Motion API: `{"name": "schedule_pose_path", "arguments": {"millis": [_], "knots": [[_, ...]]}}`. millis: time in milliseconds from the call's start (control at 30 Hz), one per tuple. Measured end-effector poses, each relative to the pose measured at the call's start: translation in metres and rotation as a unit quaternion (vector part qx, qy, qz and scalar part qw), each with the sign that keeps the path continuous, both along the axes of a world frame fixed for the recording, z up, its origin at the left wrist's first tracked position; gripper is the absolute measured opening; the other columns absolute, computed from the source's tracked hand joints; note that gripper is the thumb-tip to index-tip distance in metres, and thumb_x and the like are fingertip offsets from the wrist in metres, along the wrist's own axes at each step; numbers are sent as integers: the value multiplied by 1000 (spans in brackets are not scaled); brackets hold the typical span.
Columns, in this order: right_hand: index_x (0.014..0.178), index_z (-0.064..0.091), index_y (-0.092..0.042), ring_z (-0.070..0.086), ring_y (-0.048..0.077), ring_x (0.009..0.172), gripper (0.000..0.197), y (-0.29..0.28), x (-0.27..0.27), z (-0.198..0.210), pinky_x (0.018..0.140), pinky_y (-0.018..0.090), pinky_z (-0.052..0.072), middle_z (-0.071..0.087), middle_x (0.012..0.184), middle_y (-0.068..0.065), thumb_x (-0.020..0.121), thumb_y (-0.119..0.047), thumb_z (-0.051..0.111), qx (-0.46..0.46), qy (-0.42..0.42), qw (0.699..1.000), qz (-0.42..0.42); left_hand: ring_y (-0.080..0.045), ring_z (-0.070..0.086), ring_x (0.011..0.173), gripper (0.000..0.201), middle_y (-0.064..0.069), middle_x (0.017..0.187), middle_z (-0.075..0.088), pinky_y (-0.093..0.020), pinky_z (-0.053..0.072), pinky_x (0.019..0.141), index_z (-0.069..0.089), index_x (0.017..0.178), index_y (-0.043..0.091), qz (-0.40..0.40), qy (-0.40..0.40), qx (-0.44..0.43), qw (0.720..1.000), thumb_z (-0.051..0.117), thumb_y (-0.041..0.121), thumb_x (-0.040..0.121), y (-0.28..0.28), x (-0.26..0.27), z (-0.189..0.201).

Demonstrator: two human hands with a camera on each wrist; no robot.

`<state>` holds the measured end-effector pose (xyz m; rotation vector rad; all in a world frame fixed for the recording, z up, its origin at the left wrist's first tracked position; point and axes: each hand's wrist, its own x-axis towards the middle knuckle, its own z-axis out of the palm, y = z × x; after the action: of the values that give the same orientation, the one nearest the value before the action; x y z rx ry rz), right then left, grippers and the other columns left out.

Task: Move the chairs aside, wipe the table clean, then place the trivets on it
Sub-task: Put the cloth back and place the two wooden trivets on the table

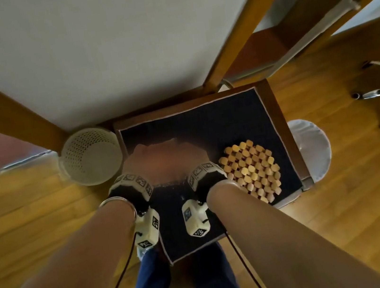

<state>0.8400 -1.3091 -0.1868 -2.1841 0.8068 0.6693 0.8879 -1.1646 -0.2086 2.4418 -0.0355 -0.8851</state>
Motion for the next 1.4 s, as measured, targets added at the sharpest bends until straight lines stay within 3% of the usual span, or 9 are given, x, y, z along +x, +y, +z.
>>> {"name": "schedule_pose_path", "arguments": {"millis": [100,200,333,533,633,833,1033,1200,1400], "knots": [[128,56,-20,60,26,109,37,-5,11,-18,91,33,49,64,118,7,91,-18,55,12,6,1000,14,-34,60,93,32,-17,98,60,-43,49,83,45,120,10,-4,9,24,1000,54,12,89,-6,11,-20],[137,50,-20,55,26,118,44,-12,13,-27,96,31,44,59,129,8,93,-19,54,25,19,999,43,-37,55,112,41,-20,122,56,-42,44,93,42,133,8,18,22,58,998,50,10,93,-12,15,-29],[145,41,-20,45,25,129,52,-36,3,-18,103,28,36,44,144,9,94,-16,51,21,25,997,68,-29,32,134,64,-13,149,30,-37,30,110,20,148,8,-39,-5,129,991,52,8,92,-29,2,-21],[142,42,-22,48,26,125,48,-109,-36,3,100,34,44,43,144,6,95,-19,50,-38,60,997,42,-31,44,122,37,-14,129,46,-39,34,108,44,133,9,-76,-51,145,985,35,11,98,-83,-34,10],[143,41,-22,41,29,131,48,-147,-65,3,103,40,42,36,149,6,96,-18,49,-68,103,992,29,-27,44,125,40,-12,134,47,-33,36,104,44,136,11,-69,45,96,992,47,19,97,-115,-63,8],[147,32,-23,29,31,135,59,-200,-114,-9,110,44,32,28,150,4,92,-26,54,-122,115,985,-47,-34,41,129,53,-16,144,34,-41,39,101,30,145,13,-37,150,88,984,49,24,97,-168,-103,-5],[148,29,-17,38,35,130,64,-215,-132,-27,106,41,34,33,144,14,93,-36,55,-83,132,978,-136,-36,40,128,46,-18,143,33,-41,38,99,37,133,11,2,149,115,982,57,19,93,-188,-120,-11],[140,42,-15,43,35,126,62,-228,-126,-29,103,42,38,38,138,13,90,-47,58,-60,154,973,-159,-36,55,109,48,-20,122,56,-36,42,80,49,123,0,85,199,87,972,66,25,86,-191,-120,-16],[137,39,-14,47,30,123,59,-233,-131,-25,94,35,40,45,136,11,89,-38,64,-8,136,976,-169,-36,53,114,53,-19,131,45,-41,45,90,49,126,2,60,191,136,970,68,29,85,-197,-121,-11]]}}
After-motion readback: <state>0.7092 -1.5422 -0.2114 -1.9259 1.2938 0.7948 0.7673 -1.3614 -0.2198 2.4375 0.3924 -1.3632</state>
